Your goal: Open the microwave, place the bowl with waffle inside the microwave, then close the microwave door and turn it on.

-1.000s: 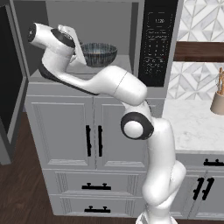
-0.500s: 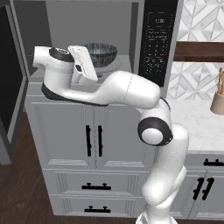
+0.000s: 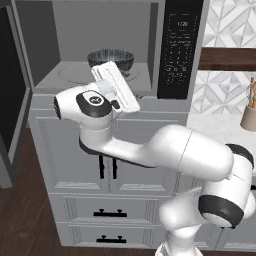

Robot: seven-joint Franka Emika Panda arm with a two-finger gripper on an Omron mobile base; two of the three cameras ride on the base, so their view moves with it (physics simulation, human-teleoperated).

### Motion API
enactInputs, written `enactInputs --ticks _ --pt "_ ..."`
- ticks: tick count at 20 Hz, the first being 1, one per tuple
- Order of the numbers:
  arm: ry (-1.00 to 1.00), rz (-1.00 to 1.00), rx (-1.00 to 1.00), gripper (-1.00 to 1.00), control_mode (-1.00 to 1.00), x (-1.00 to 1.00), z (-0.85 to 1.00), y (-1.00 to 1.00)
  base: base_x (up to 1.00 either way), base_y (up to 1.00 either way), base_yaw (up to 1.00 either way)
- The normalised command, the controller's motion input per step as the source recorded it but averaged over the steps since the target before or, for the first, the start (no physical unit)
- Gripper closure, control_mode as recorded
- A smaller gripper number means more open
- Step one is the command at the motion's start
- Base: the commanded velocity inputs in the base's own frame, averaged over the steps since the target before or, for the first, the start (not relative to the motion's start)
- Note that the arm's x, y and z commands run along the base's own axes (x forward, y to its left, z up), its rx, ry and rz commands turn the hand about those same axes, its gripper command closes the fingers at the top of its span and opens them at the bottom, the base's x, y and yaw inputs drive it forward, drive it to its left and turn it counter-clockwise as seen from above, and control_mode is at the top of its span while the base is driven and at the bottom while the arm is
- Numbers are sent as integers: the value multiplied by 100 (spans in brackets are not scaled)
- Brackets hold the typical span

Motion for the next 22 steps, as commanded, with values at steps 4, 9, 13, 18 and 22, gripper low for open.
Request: enactInputs --ticks 4,9,13,18,22 --pt "-21 7 -38 -100 -100 -100 -37 7 0 0 0" --pt "-5 0 -39 -100 -100 -82 -47 39 0 0 0" --pt "0 0 -44 -100 -100 -21 -28 74 0 0 0" --pt "0 0 -41 100 -100 -8 -18 77 0 0 0" --pt "0 0 -35 100 -100 -1 -13 96 0 0 0"
